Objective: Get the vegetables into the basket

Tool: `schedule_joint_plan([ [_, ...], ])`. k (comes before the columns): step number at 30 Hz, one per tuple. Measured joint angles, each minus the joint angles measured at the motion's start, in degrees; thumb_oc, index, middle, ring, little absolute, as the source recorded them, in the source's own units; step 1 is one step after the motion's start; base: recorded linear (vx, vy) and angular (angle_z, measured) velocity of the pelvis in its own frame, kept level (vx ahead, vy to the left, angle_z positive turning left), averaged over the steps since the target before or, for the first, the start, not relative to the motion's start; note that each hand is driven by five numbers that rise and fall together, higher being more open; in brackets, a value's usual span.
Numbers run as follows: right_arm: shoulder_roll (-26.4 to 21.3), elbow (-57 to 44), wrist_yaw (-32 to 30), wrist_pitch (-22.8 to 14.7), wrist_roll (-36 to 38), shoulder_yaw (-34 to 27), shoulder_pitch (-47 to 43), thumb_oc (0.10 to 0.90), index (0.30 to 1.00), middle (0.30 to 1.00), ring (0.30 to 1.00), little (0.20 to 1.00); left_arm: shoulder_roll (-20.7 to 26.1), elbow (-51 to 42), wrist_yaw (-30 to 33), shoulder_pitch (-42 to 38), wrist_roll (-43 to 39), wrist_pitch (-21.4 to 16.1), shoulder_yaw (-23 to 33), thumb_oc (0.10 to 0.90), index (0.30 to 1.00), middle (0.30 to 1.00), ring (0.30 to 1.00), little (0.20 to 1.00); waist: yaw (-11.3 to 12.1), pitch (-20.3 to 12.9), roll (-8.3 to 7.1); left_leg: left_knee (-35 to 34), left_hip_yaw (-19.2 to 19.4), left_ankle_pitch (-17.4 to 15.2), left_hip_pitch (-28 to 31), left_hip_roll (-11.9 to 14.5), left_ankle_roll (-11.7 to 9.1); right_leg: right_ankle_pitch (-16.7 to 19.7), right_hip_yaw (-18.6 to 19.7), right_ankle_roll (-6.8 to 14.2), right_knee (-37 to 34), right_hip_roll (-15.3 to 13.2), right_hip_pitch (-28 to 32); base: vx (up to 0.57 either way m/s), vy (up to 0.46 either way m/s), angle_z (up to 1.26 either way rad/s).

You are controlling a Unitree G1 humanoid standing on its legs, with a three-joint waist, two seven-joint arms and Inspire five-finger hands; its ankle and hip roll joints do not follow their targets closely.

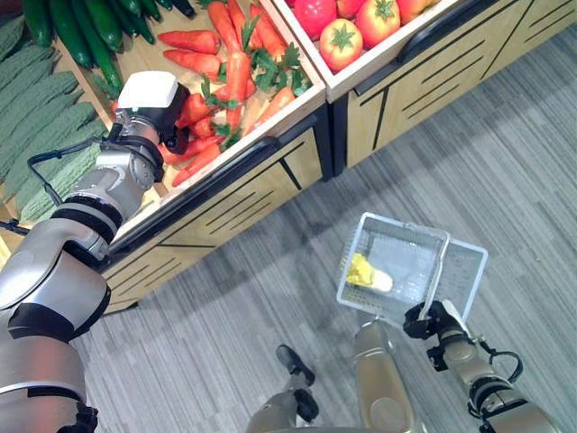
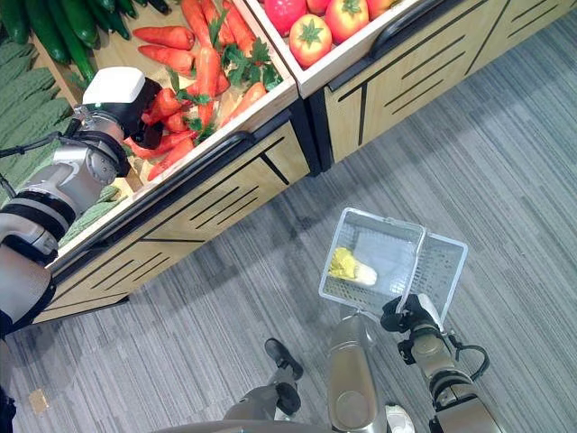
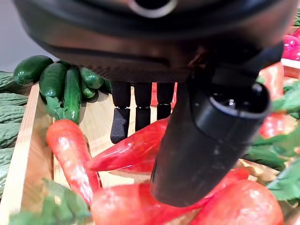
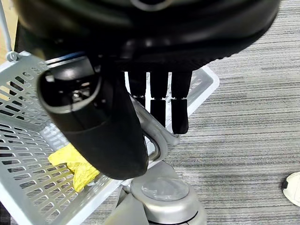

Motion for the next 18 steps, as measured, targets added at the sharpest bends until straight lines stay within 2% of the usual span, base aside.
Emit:
schedule_joint_plan([
  [11, 0.35, 0.01, 0.03, -0.74, 0.90, -0.01, -0.03, 0.400, 0.300, 0.300, 0.300, 0.300, 0.00, -0.05, 0.28, 0.96, 0.06, 0.19, 2.04, 0.400, 0.300, 0.300, 0.300, 0.300, 0.28, -0.07, -0.08, -0.02, 0.05, -0.03, -0.88, 0.67, -0.03, -0.05, -0.02, -0.14, 1.51, 0.82, -1.72, -0.01, -0.022, 0.00],
  [18, 0.99, 0.07, 0.53, -0.67, 0.90, 0.10, -0.04, 0.400, 0.300, 0.300, 0.300, 0.300, 0.00, -0.20, 0.12, 1.68, 0.01, 0.03, 2.66, 0.400, 0.300, 0.300, 0.300, 0.300, 0.39, -0.41, -0.79, -0.02, -0.07, 0.14, -0.43, 1.29, -0.30, 0.37, -0.43, -0.81, 1.83, 1.36, -1.31, 0.01, -0.021, -0.01],
])
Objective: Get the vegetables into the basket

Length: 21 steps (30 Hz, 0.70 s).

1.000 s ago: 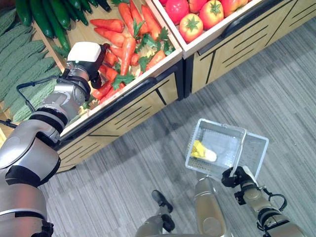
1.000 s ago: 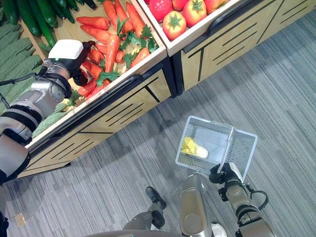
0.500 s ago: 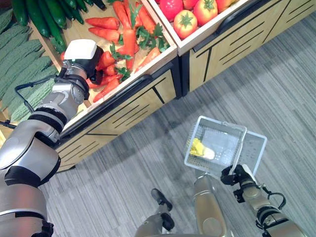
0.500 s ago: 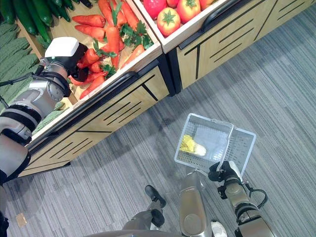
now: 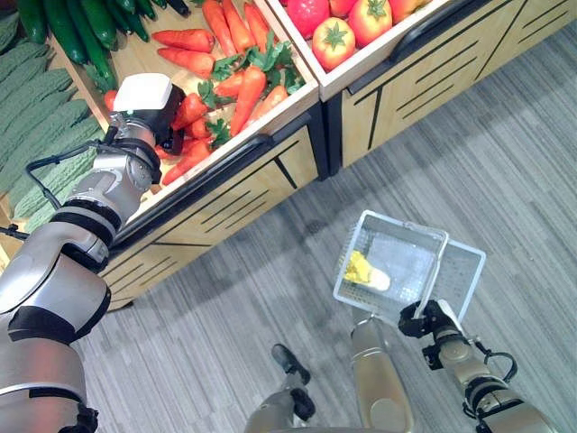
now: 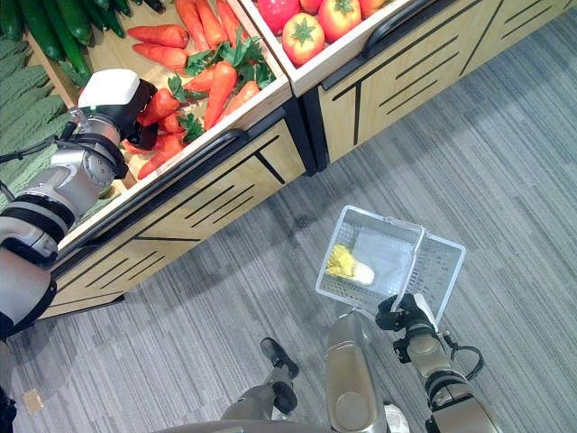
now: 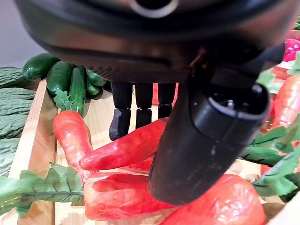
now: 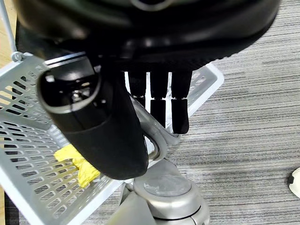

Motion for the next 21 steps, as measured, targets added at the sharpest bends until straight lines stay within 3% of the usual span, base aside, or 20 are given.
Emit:
schedule_joint_plan([
  [5, 0.40, 0.57, 0.75, 0.44, -0.06, 0.48, 0.08, 0.400, 0.300, 0.300, 0.300, 0.300, 0.00, -0.39, -0.11, 0.92, -0.01, -0.14, 0.03, 0.400, 0.300, 0.300, 0.300, 0.300, 0.09, -0.06, -0.17, -0.01, -0.67, 0.07, 1.70, 0.70, -0.11, -0.51, -0.93, -0.37, -0.01, 0.36, 2.22, 0.01, -0.012, 0.04],
  [21, 1.50, 3.20, 2.04, 1.31, -0.55, 0.87, 1.51, 0.400, 0.300, 0.300, 0.300, 0.300, 1.71, -2.76, -0.08, 0.98, -1.84, -1.30, 1.65, 0.400, 0.300, 0.300, 0.300, 0.300, 2.43, -1.29, -2.69, -0.01, -3.04, 0.08, 4.59, 1.21, -0.26, -0.40, -3.39, -1.17, -0.88, -0.17, 6.96, 0.01, 0.003, 0.06],
])
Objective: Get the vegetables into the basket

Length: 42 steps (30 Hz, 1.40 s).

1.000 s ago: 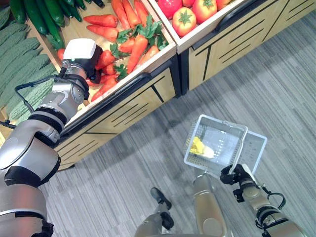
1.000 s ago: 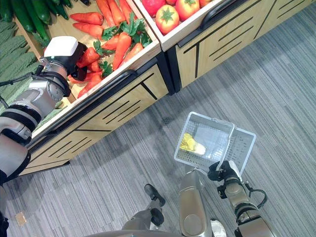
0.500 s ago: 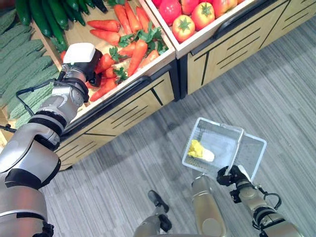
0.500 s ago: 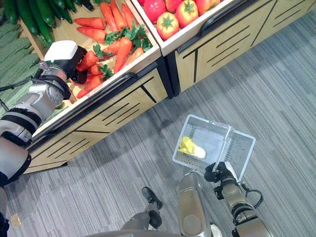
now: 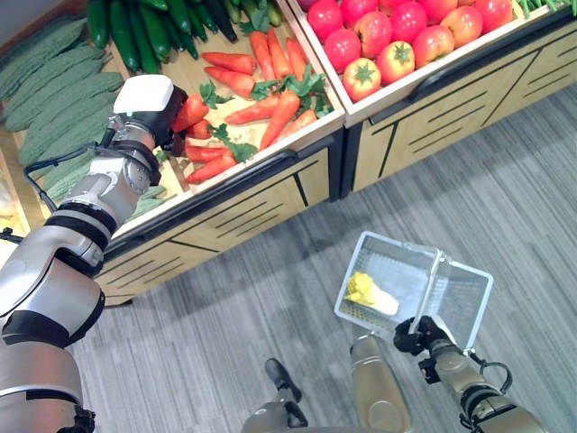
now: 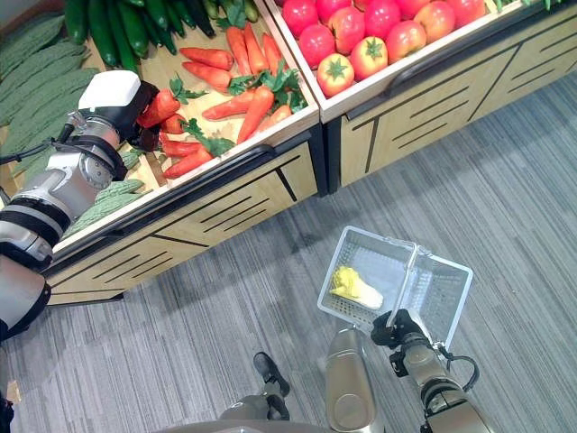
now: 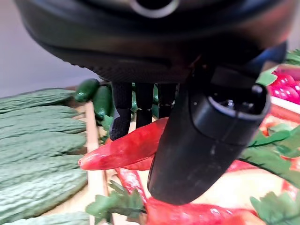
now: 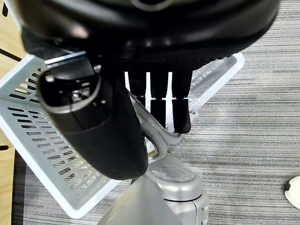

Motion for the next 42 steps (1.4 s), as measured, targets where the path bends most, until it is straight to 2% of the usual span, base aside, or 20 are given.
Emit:
schedule_joint_plan([
  [5, -0.01, 0.80, 0.27, 0.45, -0.78, 0.12, 0.31, 0.400, 0.300, 0.300, 0.300, 0.300, 0.26, -1.66, -0.05, 0.26, -1.19, 0.06, 0.52, 0.400, 0.300, 0.300, 0.300, 0.300, 0.56, -0.15, -0.28, -0.25, -0.39, -0.17, 1.62, 0.19, -0.15, -0.62, -0.52, 0.47, -0.41, -0.07, 2.17, 0.02, 0.006, 0.04],
  [14, 0.10, 3.34, 1.83, 2.92, -3.01, 0.22, 1.68, 0.400, 0.300, 0.300, 0.300, 0.300, 0.30, -15.52, -1.04, 4.97, -5.47, -1.85, 4.88, 0.400, 0.300, 0.300, 0.300, 0.300, 2.06, -0.58, -1.00, -0.26, -3.26, -0.64, 7.52, 0.67, -0.18, -1.22, -3.56, 0.55, -2.53, -0.72, 11.02, 0.02, 0.008, 0.14],
  [15, 0.22, 3.63, 2.11, 3.21, -3.62, 0.25, 2.24, 0.400, 0.300, 0.300, 0.300, 0.300, 0.59, -17.78, -1.30, 6.05, -6.01, -2.15, 5.14, 0.400, 0.300, 0.300, 0.300, 0.300, 3.04, -1.68, -1.39, -0.28, -3.47, -0.87, 7.72, 0.64, -0.10, -1.44, -3.79, 0.31, -2.93, -0.89, 11.54, 0.01, 0.010, 0.13],
  [18, 0.87, 3.49, 2.40, 3.66, -4.41, 0.99, 3.28, 0.400, 0.300, 0.300, 0.300, 0.300, 1.89, -21.15, -2.26, 8.52, -6.19, -2.59, 5.75, 0.400, 0.300, 0.300, 0.300, 0.300, 3.87, -2.76, -2.63, -0.27, -4.18, -1.13, 9.10, 0.46, -0.09, -1.53, -4.53, 0.26, -3.53, -1.33, 13.67, -0.01, 0.022, 0.13],
  [24, 2.64, 3.74, 2.63, 4.33, -4.68, 1.18, 5.90, 0.400, 0.300, 0.300, 0.300, 0.300, 2.51, -30.52, -2.52, 18.63, -8.20, -1.92, 12.96, 0.400, 0.300, 0.300, 0.300, 0.300, 4.18, -4.15, -5.29, -0.25, -6.34, -1.66, 12.29, 0.37, 0.04, -1.61, -6.64, 0.64, -3.95, -2.02, 18.47, -0.04, 0.036, 0.17],
  [28, 4.51, 4.36, 2.76, 5.10, -5.72, 1.25, 6.80, 0.400, 0.300, 0.300, 0.300, 0.300, 2.41, -34.78, -2.50, 22.43, -8.21, -1.58, 14.33, 0.400, 0.300, 0.300, 0.300, 0.300, 5.55, -5.64, -7.93, -0.28, -7.45, -1.81, 13.36, 0.25, 0.07, -2.25, -8.01, 1.11, -3.97, -2.56, 20.51, -0.03, 0.040, 0.19],
  [32, 4.99, 4.30, 2.89, 5.43, -6.64, 1.23, 7.42, 0.400, 0.300, 0.300, 0.300, 0.300, 2.29, -38.75, -2.52, 26.62, -8.15, -0.83, 16.47, 0.400, 0.300, 0.300, 0.300, 0.300, 5.78, -6.24, -9.08, -0.28, -8.99, -2.00, 14.81, -0.08, 0.24, -2.36, -9.15, 1.22, -3.99, -3.19, 22.83, -0.02, 0.037, 0.19],
  [36, 5.47, 4.25, 2.97, 6.24, -6.70, 1.21, 8.93, 0.400, 0.300, 0.300, 0.300, 0.300, 1.21, -45.49, -2.61, 32.87, -8.15, -0.67, 20.93, 0.400, 0.300, 0.300, 0.300, 0.300, 6.93, -7.13, -10.52, -0.29, -10.14, -2.26, 16.02, -0.49, 0.36, -2.79, -10.39, 1.53, -4.00, -3.91, 24.94, -0.01, 0.033, 0.16],
  [42, 6.32, 3.74, 3.00, 6.49, -7.22, 1.20, 10.04, 0.400, 0.300, 0.300, 0.300, 0.300, -0.49, -50.08, -2.94, 40.38, -8.19, -0.55, 27.52, 0.400, 0.300, 0.300, 0.300, 0.300, 8.13, -7.96, -11.74, -0.30, -11.34, -2.46, 16.98, -0.89, 0.62, -3.34, -11.42, 1.92, -4.02, -4.57, 26.89, -0.02, 0.031, 0.11],
])
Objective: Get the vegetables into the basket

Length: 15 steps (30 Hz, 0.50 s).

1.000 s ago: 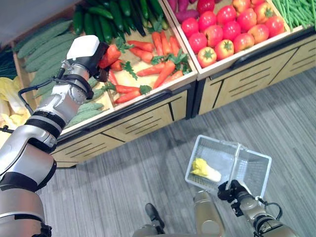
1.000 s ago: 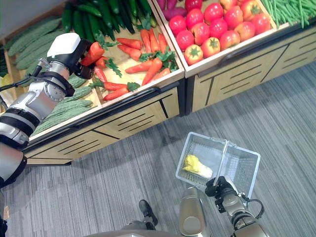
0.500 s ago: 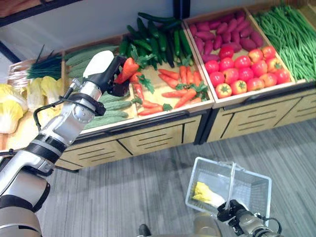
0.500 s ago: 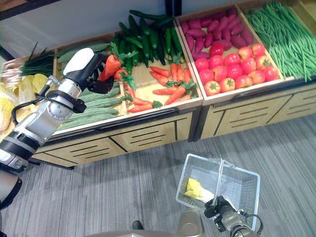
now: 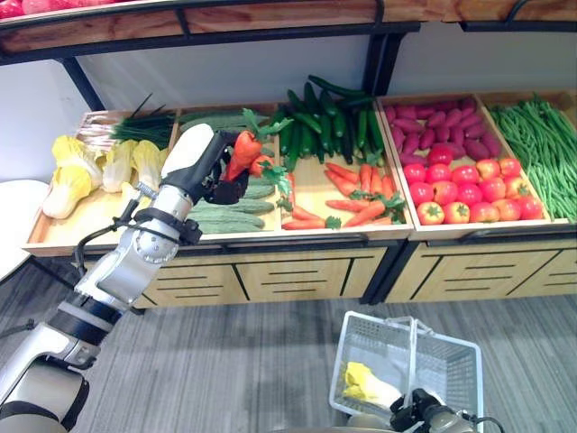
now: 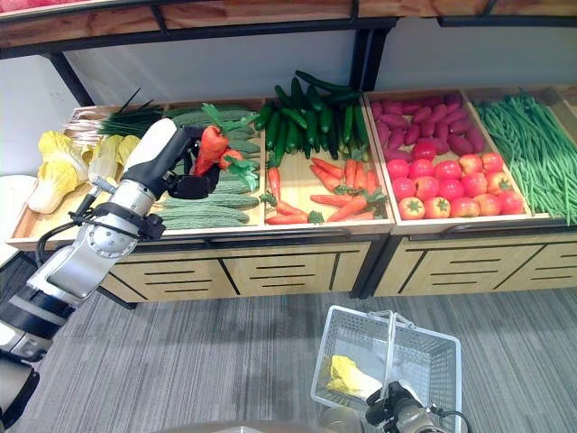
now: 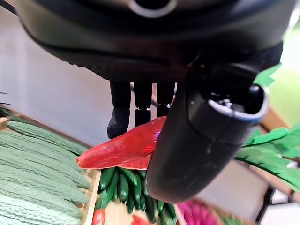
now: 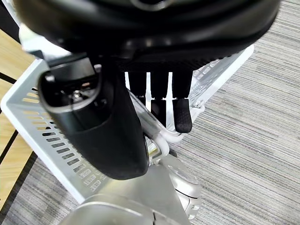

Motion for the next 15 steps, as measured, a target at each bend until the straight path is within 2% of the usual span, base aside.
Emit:
schedule_joint_plan([
  [2, 0.29, -0.06, 0.08, 0.19, 0.01, -0.07, 0.84, 0.400, 0.300, 0.300, 0.300, 0.300, -1.64, -2.01, -0.54, 3.53, -0.01, -0.04, 2.74, 0.400, 0.300, 0.300, 0.300, 0.300, 0.39, -0.55, -0.29, 0.01, -0.93, -0.02, 0.26, -0.06, 0.06, -0.09, -0.66, 0.09, -0.01, -0.20, 0.67, -0.02, 0.025, 0.16],
  [8, 0.64, -0.07, 0.20, 0.29, -0.67, -0.04, 1.80, 0.400, 0.300, 0.300, 0.300, 0.300, -4.78, -2.42, -1.22, 9.80, -0.05, 0.23, 5.98, 0.400, 0.300, 0.300, 0.300, 0.300, 1.73, -1.67, -1.04, 0.01, -1.44, -0.12, 0.51, -0.36, 0.20, -0.41, -1.27, 0.19, -0.02, -0.63, 1.35, -0.01, 0.017, 0.06],
  [15, 0.72, -0.09, 0.30, 0.28, -1.67, -0.05, 1.91, 0.400, 0.300, 0.300, 0.300, 0.300, -7.25, -3.53, -1.75, 14.46, -0.11, 0.61, 8.07, 0.400, 0.300, 0.300, 0.300, 0.300, 1.86, -1.67, -1.18, 0.00, -1.61, -0.21, 0.93, -0.41, 0.32, -0.66, -1.44, 0.51, -0.30, -0.74, 2.06, 0.00, 0.000, 0.00],
])
